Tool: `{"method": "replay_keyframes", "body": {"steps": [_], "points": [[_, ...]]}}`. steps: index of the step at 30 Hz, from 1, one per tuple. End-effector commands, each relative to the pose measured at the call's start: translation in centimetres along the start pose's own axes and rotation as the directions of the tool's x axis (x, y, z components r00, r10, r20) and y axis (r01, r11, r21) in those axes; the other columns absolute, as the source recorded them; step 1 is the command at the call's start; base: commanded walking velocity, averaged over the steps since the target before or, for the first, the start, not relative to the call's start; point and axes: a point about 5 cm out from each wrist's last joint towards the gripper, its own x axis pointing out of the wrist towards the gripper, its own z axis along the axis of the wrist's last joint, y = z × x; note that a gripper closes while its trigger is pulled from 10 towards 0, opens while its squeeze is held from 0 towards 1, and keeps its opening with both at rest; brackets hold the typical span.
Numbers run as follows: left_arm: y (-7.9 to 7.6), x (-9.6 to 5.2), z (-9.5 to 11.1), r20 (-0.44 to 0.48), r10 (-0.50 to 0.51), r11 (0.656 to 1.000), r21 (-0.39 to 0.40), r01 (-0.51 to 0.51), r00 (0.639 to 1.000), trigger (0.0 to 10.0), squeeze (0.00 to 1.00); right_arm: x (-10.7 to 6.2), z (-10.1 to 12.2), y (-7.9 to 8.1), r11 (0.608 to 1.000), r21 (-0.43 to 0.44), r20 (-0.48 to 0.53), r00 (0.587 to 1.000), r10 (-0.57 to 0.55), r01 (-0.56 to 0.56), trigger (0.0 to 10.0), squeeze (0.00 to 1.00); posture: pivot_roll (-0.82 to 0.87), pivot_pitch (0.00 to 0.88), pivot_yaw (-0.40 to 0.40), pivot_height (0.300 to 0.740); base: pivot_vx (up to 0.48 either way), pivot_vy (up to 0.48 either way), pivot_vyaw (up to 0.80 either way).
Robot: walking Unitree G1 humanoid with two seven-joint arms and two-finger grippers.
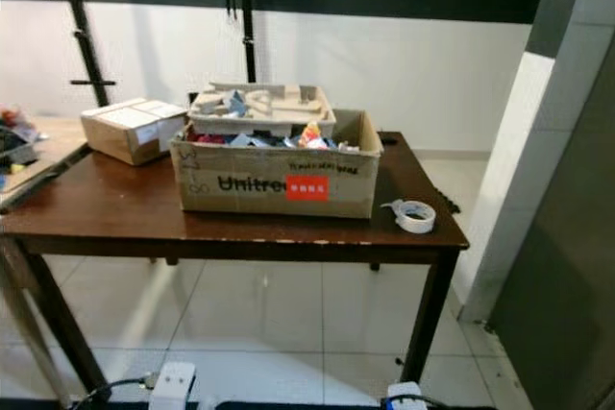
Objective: Picking trash to rubbish bin
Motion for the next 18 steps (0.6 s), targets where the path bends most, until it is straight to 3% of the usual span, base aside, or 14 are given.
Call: {"method": "replay_keyframes", "body": {"steps": [1,18], "points": [[0.07,0.0,-0.12,-0.013,0.002,1.0,-0.002,-0.002,1.0,10.0,0.0,-0.02,-0.08,-0.1,1.0,-0.005,-0.008,1.0,0.0,0.0,10.0,0.0,0.0,0.0,-0.022,0.74,0.0,0.0,0.0],[-0.83,0.22,0.42,-0.005,-0.044,0.998,0.04,0.044,0.999,10.0,0.0,-0.06,-0.39,-0.2,1.0,0.01,-0.023,1.0,-0.01,0.01,10.0,0.0,0.0,0.0,-0.018,0.74,0.0,0.0,0.0]]}}
